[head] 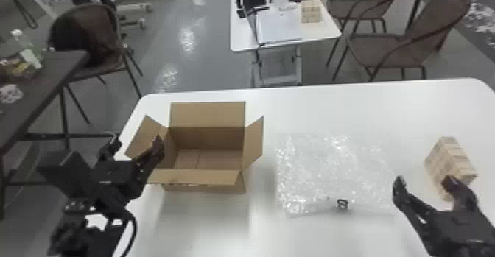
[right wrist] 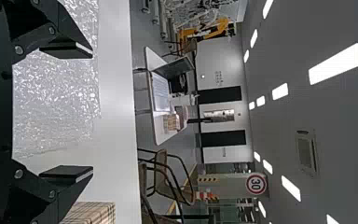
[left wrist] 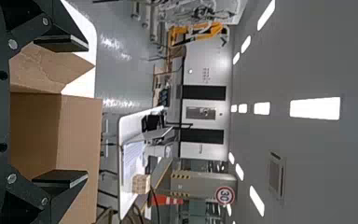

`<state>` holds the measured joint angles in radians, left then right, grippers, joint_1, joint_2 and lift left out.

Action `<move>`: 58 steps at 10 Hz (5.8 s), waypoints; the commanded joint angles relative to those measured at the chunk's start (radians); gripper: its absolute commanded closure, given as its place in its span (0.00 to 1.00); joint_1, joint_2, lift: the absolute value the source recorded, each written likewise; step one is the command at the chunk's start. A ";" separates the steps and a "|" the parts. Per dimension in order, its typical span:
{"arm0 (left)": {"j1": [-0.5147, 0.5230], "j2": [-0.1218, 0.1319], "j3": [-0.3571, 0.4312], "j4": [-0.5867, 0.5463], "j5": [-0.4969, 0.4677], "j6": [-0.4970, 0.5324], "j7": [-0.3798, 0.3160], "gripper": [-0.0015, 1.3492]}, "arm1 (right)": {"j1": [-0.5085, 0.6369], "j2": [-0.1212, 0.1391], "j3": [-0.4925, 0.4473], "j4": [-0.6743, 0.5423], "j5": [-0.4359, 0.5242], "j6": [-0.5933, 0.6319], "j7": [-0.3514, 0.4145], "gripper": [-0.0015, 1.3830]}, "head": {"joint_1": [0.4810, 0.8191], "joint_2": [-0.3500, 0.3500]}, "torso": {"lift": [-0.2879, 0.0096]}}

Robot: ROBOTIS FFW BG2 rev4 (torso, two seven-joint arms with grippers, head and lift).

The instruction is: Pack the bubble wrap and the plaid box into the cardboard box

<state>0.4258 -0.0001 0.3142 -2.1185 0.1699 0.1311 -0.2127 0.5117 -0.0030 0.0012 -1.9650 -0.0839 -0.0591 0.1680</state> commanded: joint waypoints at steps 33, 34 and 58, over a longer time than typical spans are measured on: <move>0.209 0.150 -0.612 0.226 0.203 -0.849 1.147 0.90 | -0.025 -0.009 0.005 0.000 -0.008 0.058 0.059 0.28 | 0.63 0.90 | 0.62; 0.133 0.253 -0.742 0.276 0.164 -0.972 1.348 0.90 | -0.028 -0.011 0.005 -0.003 -0.005 0.061 0.059 0.28 | 0.63 0.89 | 0.62; 0.019 0.356 -0.819 0.293 0.108 -0.897 1.423 0.90 | -0.947 -0.051 0.074 0.664 -0.597 1.357 -0.456 0.60 | 0.63 0.82 | 0.62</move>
<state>0.4434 0.3564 -0.5058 -1.8255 0.2776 -0.7645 1.2107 -0.4456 -0.0531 0.0760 -1.2983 -0.6702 1.3110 -0.2932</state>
